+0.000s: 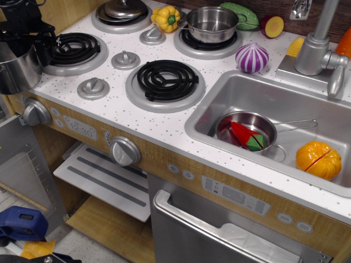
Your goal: Put pot on stove which is near stove
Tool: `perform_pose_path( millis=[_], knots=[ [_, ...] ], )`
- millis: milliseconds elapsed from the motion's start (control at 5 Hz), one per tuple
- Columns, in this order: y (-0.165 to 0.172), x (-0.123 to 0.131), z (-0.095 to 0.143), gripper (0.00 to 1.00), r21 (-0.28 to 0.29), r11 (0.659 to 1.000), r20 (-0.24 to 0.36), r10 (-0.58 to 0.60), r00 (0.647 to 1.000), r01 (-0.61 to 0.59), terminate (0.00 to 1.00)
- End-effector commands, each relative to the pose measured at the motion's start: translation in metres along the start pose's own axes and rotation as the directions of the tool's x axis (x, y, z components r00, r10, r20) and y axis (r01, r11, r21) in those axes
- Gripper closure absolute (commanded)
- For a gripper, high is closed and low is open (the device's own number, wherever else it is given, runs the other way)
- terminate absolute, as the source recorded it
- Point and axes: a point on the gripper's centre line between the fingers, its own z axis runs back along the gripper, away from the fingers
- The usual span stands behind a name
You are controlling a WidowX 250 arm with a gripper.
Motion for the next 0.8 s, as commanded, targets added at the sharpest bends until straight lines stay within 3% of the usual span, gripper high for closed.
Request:
perform_pose_path(
  millis=[0,200,400,600],
  knots=[
    [0.013,0.006,0.024,1.0,0.006,1.0,0.064,0.023,0.998,-0.023,0.0],
    [0.01,0.008,0.028,1.0,0.031,0.999,0.069,0.014,0.998,-0.016,0.0],
    [0.004,0.011,0.036,1.0,0.108,0.994,0.104,-0.04,0.994,0.029,0.0],
    [0.005,0.015,0.049,1.0,0.148,0.985,0.135,-0.104,0.985,0.083,0.0]
  ],
)
